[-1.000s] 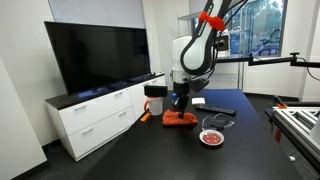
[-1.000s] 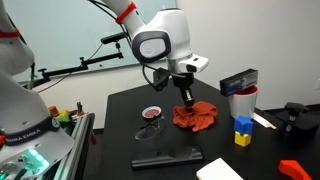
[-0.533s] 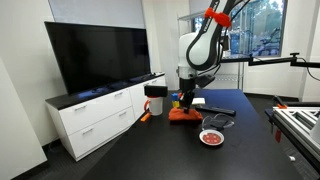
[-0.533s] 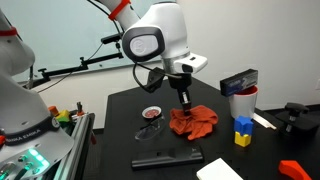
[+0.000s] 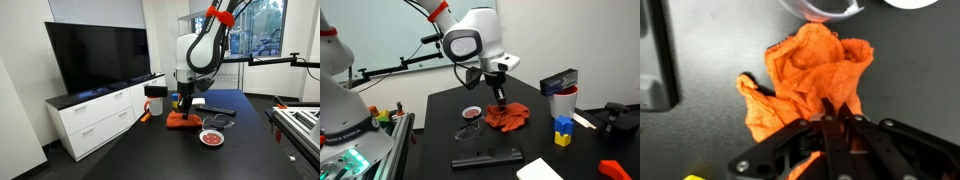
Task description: Use the orange towel to wipe the counter
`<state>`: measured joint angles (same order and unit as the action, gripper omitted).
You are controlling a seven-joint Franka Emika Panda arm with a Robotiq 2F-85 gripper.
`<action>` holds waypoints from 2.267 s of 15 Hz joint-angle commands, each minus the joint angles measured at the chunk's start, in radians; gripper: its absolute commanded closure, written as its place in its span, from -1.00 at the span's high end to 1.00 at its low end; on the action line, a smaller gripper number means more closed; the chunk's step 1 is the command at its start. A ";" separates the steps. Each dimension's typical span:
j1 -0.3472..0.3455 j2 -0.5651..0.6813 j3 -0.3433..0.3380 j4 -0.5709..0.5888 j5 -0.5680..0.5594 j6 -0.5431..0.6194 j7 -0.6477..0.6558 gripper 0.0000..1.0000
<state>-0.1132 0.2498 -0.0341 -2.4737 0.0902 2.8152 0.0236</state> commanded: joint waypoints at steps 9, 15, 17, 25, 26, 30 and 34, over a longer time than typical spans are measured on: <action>0.074 -0.034 0.178 0.028 0.085 0.035 -0.056 -0.96; 0.078 -0.015 0.145 0.045 0.051 0.042 -0.036 -0.96; 0.075 0.000 0.105 0.047 0.022 0.044 -0.025 -0.96; 0.040 0.048 -0.053 0.059 -0.054 0.032 0.000 -0.96; 0.037 0.050 -0.067 0.062 -0.056 0.032 0.006 -0.96; 0.024 0.058 -0.097 0.077 -0.055 0.029 0.013 -0.96; 0.030 0.064 -0.105 0.078 -0.059 0.029 0.016 -0.96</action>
<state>-0.0857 0.3164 -0.1382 -2.4066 0.0544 2.8503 0.0280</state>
